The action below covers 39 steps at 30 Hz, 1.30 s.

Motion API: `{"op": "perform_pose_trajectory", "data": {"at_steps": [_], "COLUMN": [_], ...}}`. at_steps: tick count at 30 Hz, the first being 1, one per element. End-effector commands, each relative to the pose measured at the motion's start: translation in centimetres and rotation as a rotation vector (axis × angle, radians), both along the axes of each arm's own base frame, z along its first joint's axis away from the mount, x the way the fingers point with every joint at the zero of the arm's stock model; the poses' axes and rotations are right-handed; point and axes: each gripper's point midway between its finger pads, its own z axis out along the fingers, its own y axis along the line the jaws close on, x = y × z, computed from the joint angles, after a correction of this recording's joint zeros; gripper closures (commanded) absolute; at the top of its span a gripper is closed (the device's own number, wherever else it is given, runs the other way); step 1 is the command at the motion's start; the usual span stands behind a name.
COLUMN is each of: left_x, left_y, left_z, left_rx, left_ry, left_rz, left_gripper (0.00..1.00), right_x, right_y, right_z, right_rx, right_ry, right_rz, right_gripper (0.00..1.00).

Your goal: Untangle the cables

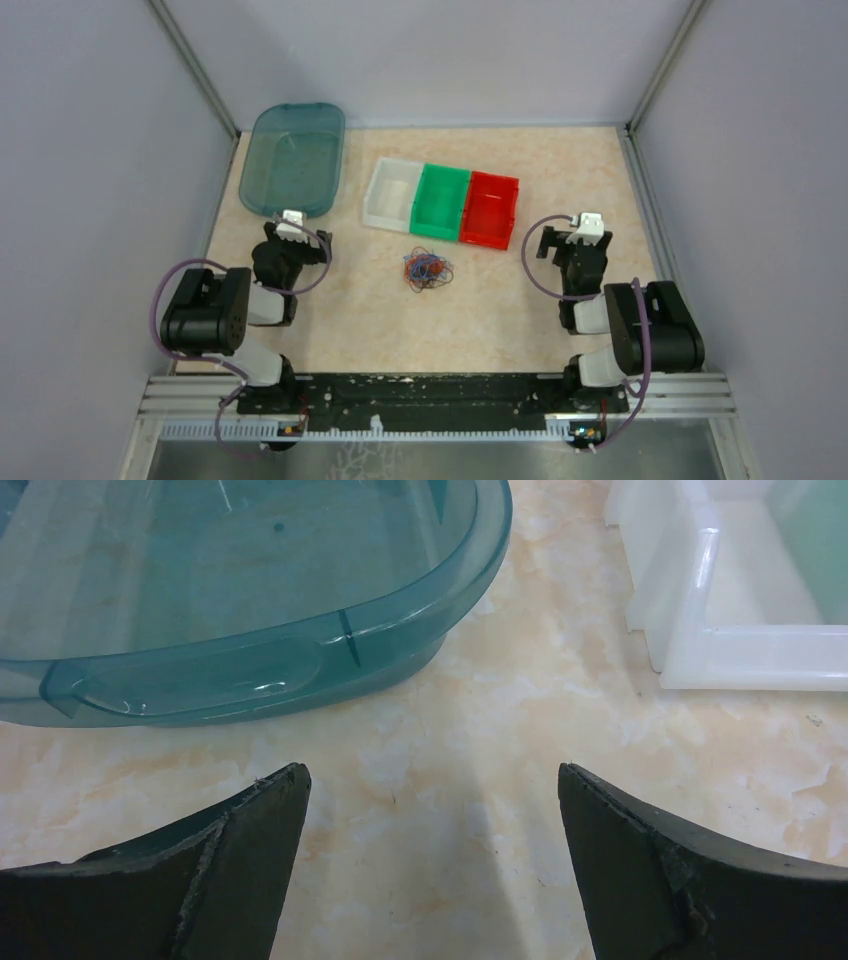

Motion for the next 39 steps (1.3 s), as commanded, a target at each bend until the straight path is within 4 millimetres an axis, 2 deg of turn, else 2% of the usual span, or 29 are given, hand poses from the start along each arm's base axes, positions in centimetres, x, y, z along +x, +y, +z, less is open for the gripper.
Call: {"op": "perform_pose_trajectory", "data": {"at_steps": [1, 12, 16, 19, 21, 22, 23, 26, 29, 34, 37, 39], "left_x": [0.8, 0.8, 0.8, 0.4, 0.9, 1.3, 1.8, 1.9, 0.9, -1.7, -2.9, -3.9], "left_y": [-0.2, -0.2, -0.3, -1.5, -1.3, -1.2, -1.3, -1.6, -2.6, -4.2, -5.1, -5.8], "left_z": [1.5, 1.5, 1.5, 2.6, 3.5, 3.7, 4.3, 4.3, 5.2, 7.7, 9.7, 10.5], "left_rx": [-0.014, -0.014, -0.013, -0.016, -0.018, -0.016, 0.007, 0.047, 0.031, -0.027, -0.046, -0.058], "left_ry": [-0.057, -0.057, -0.054, -0.080, -0.051, -0.012, 0.015, 0.182, 0.313, 0.453, 0.476, 0.492], "left_rz": [-0.014, -0.014, -0.017, -0.109, -0.102, -0.096, -0.113, -0.172, -0.267, -0.373, -0.438, -0.491], "left_gripper": [0.01, 0.01, 0.01, 0.00, 0.00, 0.00, 0.00, 0.00, 0.00, 0.01, 0.01, 0.01], "right_x": [1.2, 1.5, 0.7, -0.1, -1.1, -1.7, -2.2, -3.2, -2.8, -2.7, -2.0, -2.2], "right_y": [0.3, 0.3, -2.1, -2.8, -3.7, -4.5, -5.1, -6.5, -5.5, -3.3, 1.2, 4.8], "right_z": [2.6, 2.5, 2.7, 3.2, 4.7, 6.1, 6.8, 9.6, 12.8, 15.0, 16.4, 17.2], "right_rx": [-0.001, 0.010, 0.049, 0.062, 0.043, 0.051, 0.091, 0.189, 0.287, 0.454, 0.412, 0.394], "right_ry": [-0.094, -0.083, -0.110, -0.122, -0.168, -0.189, -0.186, -0.213, -0.257, -0.175, -0.125, -0.107], "right_rz": [0.004, 0.007, -0.141, -0.191, -0.283, -0.353, -0.412, -0.524, -0.471, -0.393, -0.102, 0.077], "right_gripper": [0.01, 0.01, 0.01, 0.01, 0.01, 0.01, 0.01, 0.01, 0.01, 0.01, 0.01, 0.08]}}
